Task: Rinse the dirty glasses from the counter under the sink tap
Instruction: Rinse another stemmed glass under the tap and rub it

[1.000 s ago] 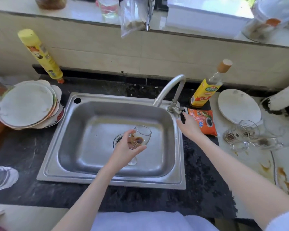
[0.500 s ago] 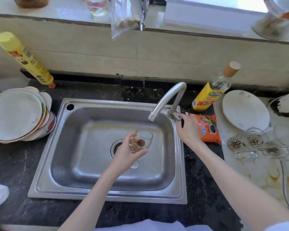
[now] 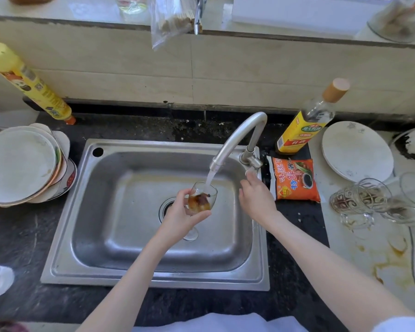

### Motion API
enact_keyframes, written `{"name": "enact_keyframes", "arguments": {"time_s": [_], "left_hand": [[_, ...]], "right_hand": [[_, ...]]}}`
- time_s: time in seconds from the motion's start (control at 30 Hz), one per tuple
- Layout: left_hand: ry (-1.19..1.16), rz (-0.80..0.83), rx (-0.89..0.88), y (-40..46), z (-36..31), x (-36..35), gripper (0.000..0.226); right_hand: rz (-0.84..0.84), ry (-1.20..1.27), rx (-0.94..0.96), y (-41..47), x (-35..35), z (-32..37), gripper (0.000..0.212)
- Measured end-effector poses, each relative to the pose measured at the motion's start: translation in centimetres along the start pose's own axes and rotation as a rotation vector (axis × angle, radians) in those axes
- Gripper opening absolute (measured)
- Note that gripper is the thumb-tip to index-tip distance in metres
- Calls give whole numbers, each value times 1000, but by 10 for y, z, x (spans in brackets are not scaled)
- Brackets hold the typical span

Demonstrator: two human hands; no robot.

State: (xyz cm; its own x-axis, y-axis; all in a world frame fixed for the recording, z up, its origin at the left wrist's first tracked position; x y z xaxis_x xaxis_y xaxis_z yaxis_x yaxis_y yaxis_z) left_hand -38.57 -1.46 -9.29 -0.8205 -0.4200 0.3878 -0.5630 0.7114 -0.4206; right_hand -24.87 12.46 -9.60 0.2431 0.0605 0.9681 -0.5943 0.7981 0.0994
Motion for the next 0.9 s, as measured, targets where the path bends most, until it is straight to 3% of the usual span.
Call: {"name": "enact_keyframes", "arguments": {"time_s": [0.13, 0.23, 0.5, 0.67, 0.8, 0.9], "left_hand": [[-3, 5, 42, -2, 6, -3, 59], [-7, 8, 66, -4, 8, -5, 59], [24, 15, 84, -7, 6, -1, 56], [27, 8, 94, -10, 5, -2, 56], [-37, 69, 192, -13, 7, -10, 52], [-85, 173, 344, -23, 10, -20, 45]], "right_hand": [[28, -36, 30, 0, -1, -1, 5], [121, -113, 42, 2, -13, -6, 26], [321, -227, 12, -1, -25, -2, 36], [299, 322, -243, -21, -4, 6, 44], [485, 890, -675, -46, -15, 22, 37], [554, 1117, -803, -56, -18, 37, 34]]}}
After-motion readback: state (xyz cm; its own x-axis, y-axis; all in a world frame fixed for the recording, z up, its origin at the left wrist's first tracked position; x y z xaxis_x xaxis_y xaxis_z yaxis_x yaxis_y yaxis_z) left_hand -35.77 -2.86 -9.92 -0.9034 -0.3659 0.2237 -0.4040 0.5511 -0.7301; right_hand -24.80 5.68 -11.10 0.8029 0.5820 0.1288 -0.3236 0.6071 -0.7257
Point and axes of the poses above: each hand's wrist, its own y-axis towards the middle knuckle, its own x-axis out of the back of the hand, z = x × y, the point moved 8 cm from there along y, towards the middle knuckle, and after that the axes turned 13 degrees about -z, right-handed, at the moved point
